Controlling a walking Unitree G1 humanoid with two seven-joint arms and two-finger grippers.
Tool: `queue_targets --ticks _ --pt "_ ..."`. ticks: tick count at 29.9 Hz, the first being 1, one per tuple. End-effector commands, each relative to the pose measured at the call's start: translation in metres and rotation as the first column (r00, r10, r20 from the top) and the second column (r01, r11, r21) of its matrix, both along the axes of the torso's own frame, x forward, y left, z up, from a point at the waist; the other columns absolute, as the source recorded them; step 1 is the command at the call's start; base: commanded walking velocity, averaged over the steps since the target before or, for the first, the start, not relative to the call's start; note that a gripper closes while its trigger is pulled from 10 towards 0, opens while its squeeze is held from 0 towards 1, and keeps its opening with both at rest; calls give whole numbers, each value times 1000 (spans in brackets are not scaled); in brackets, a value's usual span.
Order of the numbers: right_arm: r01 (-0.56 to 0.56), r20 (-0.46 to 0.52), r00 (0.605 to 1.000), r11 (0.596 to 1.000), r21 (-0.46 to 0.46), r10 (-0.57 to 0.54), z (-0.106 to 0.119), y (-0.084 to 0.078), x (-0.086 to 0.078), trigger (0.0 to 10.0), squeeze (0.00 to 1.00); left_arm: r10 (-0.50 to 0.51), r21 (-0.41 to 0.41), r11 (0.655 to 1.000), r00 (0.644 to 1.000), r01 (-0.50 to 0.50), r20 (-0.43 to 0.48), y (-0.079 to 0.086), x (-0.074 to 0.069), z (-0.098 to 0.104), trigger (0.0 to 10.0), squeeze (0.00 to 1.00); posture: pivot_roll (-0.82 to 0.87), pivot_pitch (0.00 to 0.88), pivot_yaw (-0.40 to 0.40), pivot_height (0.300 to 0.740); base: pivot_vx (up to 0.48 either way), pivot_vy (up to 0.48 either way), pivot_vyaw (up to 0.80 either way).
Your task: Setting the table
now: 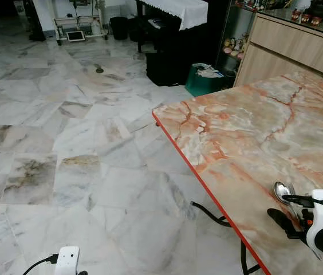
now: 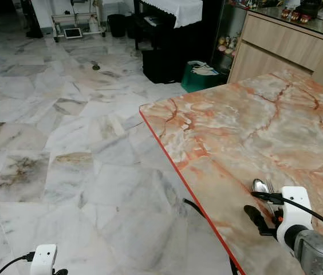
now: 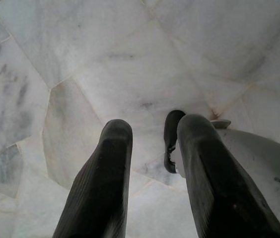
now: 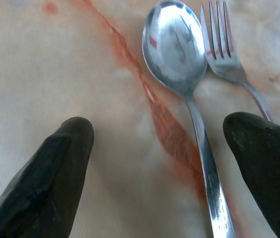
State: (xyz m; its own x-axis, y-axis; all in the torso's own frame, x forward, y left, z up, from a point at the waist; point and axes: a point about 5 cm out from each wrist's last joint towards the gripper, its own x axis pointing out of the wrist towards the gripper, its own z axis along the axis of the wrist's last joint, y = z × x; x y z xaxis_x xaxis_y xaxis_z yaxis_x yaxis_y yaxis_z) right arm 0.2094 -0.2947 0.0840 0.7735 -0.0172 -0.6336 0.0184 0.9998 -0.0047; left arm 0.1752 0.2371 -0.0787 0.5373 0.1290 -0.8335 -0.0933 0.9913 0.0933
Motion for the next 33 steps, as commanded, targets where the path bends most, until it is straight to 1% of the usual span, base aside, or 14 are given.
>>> queue_targets --ticks 1,3,4,5,8,9,10,14,17,20,27,28,29,33 --pt "3 6 1000 1000 -4 -3 -1 1 4 6471 0 4 5 1000 999 -4 -34 4 -7 -2 10000 0 55 0 -21 707 0 0 0" --pt "-4 0 1000 1000 -16 4 -3 2 6 3176 0 6 6 1000 999 -6 -37 4 -8 -3 10000 0 62 0 -23 707 0 0 0" --pt "-9 -2 1000 1000 -25 9 -4 3 6 3176 0 7 5 1000 999 -6 -37 4 -8 -3 10000 0 62 0 -23 707 0 0 0" --pt "-21 -5 1000 999 -32 21 -4 4 7 0 0 8 5 1000 999 -8 -38 5 -9 -3 10000 0 62 0 -22 707 0 0 0" --pt "-22 -4 1000 999 -31 21 -4 6 9 0 0 8 4 1000 999 -8 -39 5 -9 -3 10000 0 62 0 -22 707 0 0 0" --pt "-20 -9 1000 999 -41 20 -4 5 9 8667 0 9 5 1000 999 -8 -40 5 -9 -3 10000 0 61 0 -20 707 0 0 0" --pt "-17 -12 1000 999 -43 17 -5 5 9 10000 0 9 5 1000 999 -9 -41 5 -10 -3 10000 0 61 0 -19 707 0 0 0" --pt "-18 -31 999 997 -75 16 -7 3 7 10000 0 10 5 1000 999 -10 -41 6 -10 -3 10000 0 62 0 -19 707 0 0 0" --pt "24 -34 999 995 -102 -28 -10 -5 6 10000 0 10 6 1000 999 -9 -42 7 -10 -3 10000 0 60 0 -16 707 0 0 0" --pt "39 -41 998 991 -128 -45 -11 -9 6 10000 0 9 7 1000 999 -9 -43 8 -10 -3 10000 0 58 0 -14 707 0 0 0" --pt "54 -35 998 990 -134 -59 -12 -11 7 9922 0 9 8 1000 999 -9 -43 10 -10 -2 10000 0 59 0 -9 707 0 0 0" --pt "52 -35 998 990 -134 -57 -12 -11 7 8196 0 9 8 1000 999 -9 -43 10 -10 -2 10000 0 60 0 -10 707 0 0 0" --pt "48 -36 998 990 -134 -53 -13 -11 7 0 0 9 8 1000 999 -8 -44 10 -10 -2 10000 0 63 0 -10 707 0 0 0" --pt "47 -42 998 990 -130 -53 -15 -9 8 0 0 8 9 1000 999 -8 -46 10 -11 -2 10000 0 63 0 -8 707 0 0 0"
